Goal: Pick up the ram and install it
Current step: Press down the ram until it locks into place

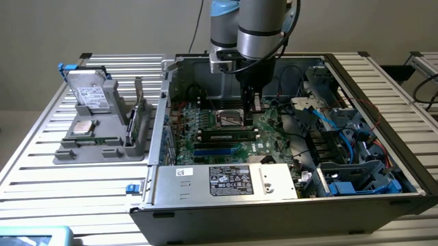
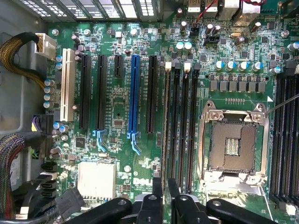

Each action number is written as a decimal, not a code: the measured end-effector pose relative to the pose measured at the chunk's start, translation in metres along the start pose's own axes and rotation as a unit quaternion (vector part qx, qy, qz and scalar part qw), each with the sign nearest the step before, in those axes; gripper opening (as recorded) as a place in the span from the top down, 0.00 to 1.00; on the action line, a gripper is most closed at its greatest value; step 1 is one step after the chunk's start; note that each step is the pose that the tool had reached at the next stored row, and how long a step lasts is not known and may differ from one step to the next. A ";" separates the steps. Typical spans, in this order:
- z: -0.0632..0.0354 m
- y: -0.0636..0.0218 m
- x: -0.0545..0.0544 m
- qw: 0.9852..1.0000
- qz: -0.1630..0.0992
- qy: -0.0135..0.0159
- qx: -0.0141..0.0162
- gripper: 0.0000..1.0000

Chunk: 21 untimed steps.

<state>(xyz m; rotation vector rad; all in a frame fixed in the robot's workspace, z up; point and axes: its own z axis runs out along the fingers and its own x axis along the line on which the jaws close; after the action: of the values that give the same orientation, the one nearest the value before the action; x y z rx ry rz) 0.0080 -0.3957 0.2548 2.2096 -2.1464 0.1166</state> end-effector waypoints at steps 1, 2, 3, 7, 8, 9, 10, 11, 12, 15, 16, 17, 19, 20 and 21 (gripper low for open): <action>0.0000 0.0000 0.000 1.000 0.000 0.000 0.000 0.87; -0.0001 0.0000 0.000 1.000 0.000 0.000 0.000 0.89; -0.0001 0.0000 0.000 1.000 0.000 0.000 0.000 0.89; 0.0011 0.0006 0.000 1.000 0.005 0.000 0.000 0.89; 0.0017 0.0012 0.000 1.000 0.008 0.000 -0.001 0.89; 0.0022 0.0017 0.000 1.000 0.011 0.000 -0.001 0.89; 0.0027 0.0021 0.000 1.000 0.015 0.000 -0.001 0.89; 0.0033 0.0021 0.000 1.000 0.019 0.000 -0.002 0.89; 0.0040 0.0022 0.000 1.000 0.023 0.001 -0.002 0.89; 0.0055 0.0022 -0.001 1.000 0.028 0.009 -0.003 0.89; 0.0060 0.0022 -0.001 0.999 0.029 0.012 -0.003 0.89; 0.0066 0.0022 -0.001 0.999 0.030 0.015 -0.003 0.89; 0.0078 0.0023 -0.002 0.999 0.031 0.017 -0.003 0.89; 0.0086 0.0024 -0.002 0.999 0.031 0.017 -0.003 0.89; 0.0094 0.0025 -0.002 0.999 0.031 0.017 -0.003 0.89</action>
<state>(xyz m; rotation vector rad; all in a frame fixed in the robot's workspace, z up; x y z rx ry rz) 0.0056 -0.3944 0.2452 2.1237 -2.1948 0.1486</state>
